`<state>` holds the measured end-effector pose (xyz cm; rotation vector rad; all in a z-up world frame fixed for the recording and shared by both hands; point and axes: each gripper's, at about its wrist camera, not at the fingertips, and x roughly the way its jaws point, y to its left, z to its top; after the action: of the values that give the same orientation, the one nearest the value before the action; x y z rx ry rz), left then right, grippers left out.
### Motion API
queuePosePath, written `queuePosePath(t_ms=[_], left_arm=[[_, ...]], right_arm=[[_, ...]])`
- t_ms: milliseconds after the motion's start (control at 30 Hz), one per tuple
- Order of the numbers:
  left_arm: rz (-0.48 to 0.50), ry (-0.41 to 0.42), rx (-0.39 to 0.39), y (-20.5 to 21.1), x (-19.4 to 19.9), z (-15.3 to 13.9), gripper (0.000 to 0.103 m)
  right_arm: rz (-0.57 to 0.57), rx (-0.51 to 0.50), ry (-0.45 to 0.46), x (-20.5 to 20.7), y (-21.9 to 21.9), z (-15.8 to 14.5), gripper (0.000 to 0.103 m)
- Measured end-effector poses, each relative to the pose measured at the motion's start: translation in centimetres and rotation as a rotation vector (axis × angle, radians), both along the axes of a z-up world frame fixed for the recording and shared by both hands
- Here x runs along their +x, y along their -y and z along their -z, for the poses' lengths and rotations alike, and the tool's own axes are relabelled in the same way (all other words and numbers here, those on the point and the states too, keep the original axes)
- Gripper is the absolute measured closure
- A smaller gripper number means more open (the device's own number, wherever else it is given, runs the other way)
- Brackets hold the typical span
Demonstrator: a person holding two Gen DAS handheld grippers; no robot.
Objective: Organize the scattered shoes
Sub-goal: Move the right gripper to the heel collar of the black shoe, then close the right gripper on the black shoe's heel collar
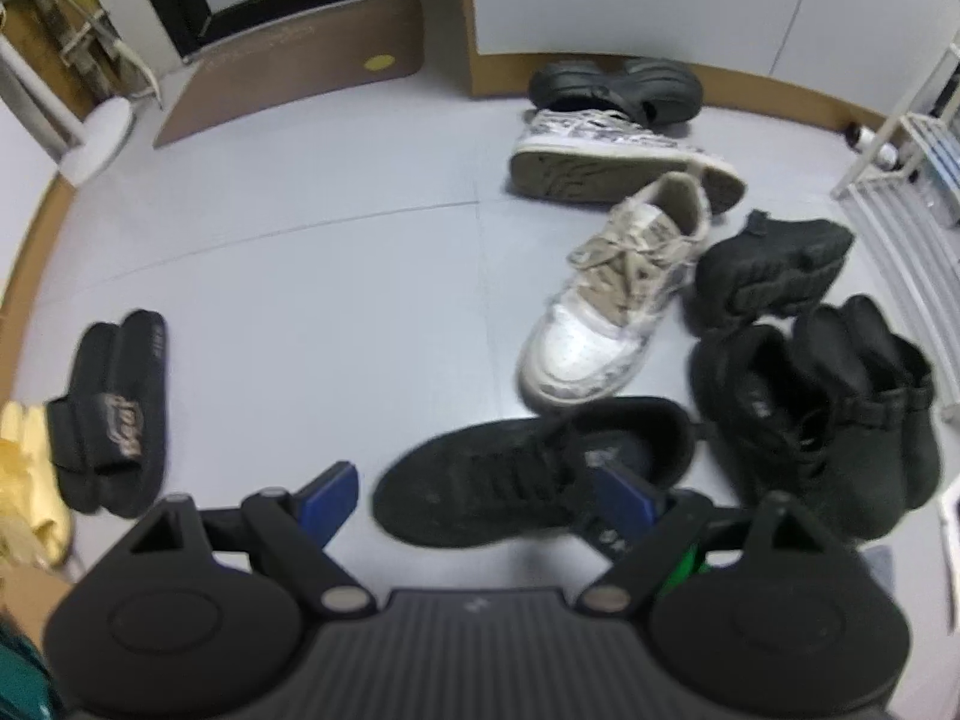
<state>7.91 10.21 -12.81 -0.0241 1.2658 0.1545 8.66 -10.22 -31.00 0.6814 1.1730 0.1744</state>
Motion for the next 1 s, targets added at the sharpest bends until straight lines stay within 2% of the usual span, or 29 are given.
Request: queuePosePath(t_ms=[167,267,333,400,533,667,767,833,1000], left_arm=[[-0.012,-0.006,-0.018,-0.4,0.6,0.3,0.015],[-0.017,-0.009,-0.031,-0.4,0.9,0.4,0.015],[-0.020,-0.010,-0.040,-0.4,1.1,0.5,0.015],[-0.023,-0.014,-0.051,-0.4,1.2,0.6,0.015],[-0.022,-0.020,-0.052,-0.1,0.9,0.7,0.015],[-0.021,-0.020,-0.054,0.1,0.6,0.7,0.014],[-0.084,-0.049,-0.144,-0.6,0.6,1.2,0.013],[-0.111,-0.063,-0.162,-0.9,0.6,1.4,0.013],[-0.112,-0.049,-0.139,-1.1,0.9,1.2,0.013]], right_arm=[[0.006,0.014,-0.011,0.4,0.1,0.7,0.027],[0.010,0.023,-0.017,0.6,0.2,1.2,0.039],[0.013,0.029,-0.022,0.7,0.3,1.5,0.052],[0.015,0.034,-0.026,0.9,0.3,1.8,0.056],[0.006,0.026,-0.016,1.2,1.0,2.0,0.063],[-0.004,0.016,-0.004,1.6,1.8,2.3,0.067],[-0.039,0.010,0.013,2.3,2.0,2.3,0.068],[-0.065,0.013,0.025,3.1,2.1,2.3,0.070],[-0.082,-0.019,0.069,4.7,2.4,1.9,0.073]])
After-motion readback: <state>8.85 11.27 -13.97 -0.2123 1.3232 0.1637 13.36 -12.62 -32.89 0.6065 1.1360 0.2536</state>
